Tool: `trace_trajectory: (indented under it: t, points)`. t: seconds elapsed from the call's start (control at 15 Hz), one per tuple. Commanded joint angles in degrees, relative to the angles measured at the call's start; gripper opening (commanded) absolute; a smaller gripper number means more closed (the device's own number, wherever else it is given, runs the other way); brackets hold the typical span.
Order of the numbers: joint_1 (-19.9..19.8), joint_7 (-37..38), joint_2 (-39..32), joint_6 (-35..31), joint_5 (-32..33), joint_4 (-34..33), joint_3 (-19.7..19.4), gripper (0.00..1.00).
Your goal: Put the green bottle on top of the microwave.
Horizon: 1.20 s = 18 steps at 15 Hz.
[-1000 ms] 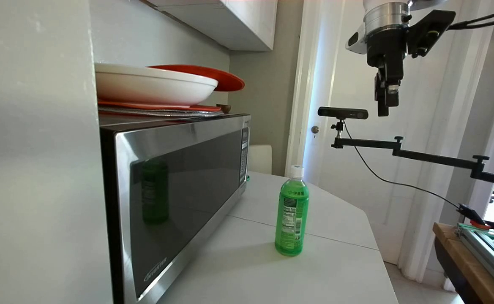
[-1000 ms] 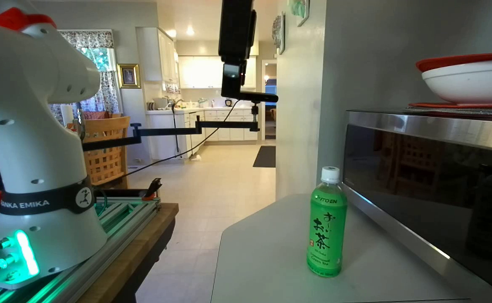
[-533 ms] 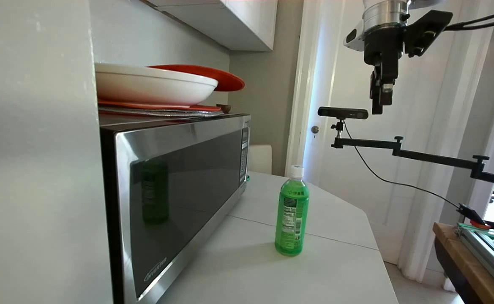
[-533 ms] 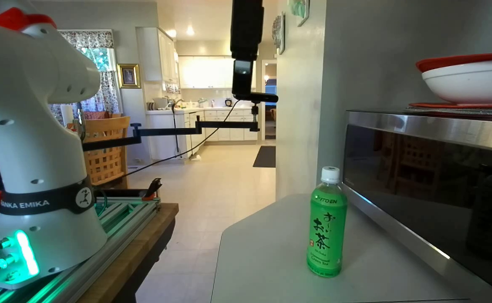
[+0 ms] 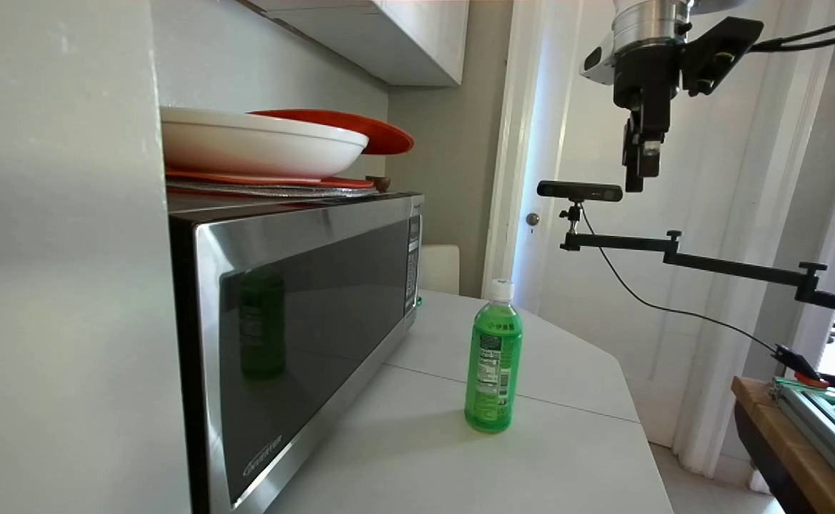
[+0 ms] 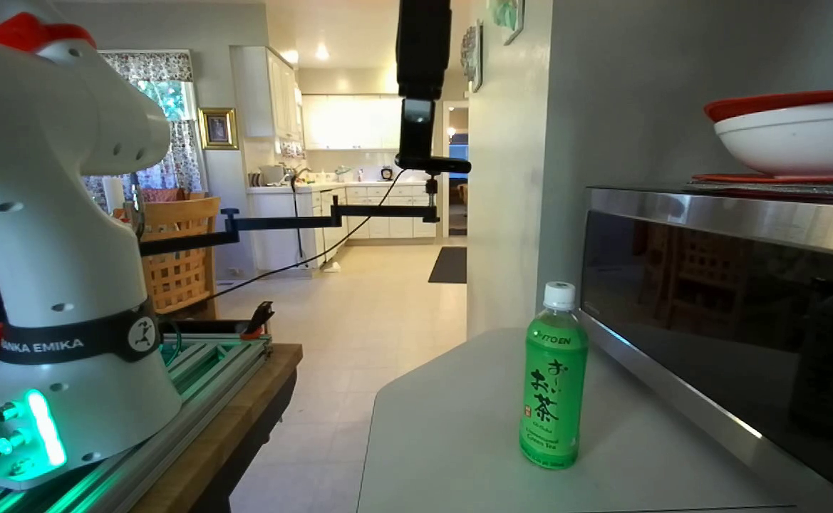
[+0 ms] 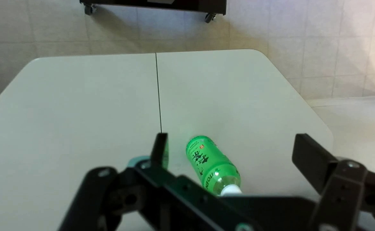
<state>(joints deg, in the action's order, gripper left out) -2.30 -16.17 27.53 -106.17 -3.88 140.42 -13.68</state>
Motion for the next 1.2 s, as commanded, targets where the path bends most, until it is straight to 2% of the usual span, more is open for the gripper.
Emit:
trace_trajectory:
  t: [0.0, 0.13, 0.4, 0.8, 1.13]
  points:
    - [-0.2, -1.7, -2.6, -4.6, -2.0, -2.1, 0.6, 1.00]
    - [0.4, -2.0, -3.7, -9.1, -3.4, -2.9, 0.9, 1.00]
    - [2.1, -2.5, -7.2, -13.9, -6.2, -4.0, 2.2, 1.00]
    - [2.1, -2.2, -12.2, -17.2, -4.2, -3.0, 5.2, 1.00]
    - [2.1, -3.8, -15.9, -18.9, -5.4, -2.8, 5.5, 1.00]
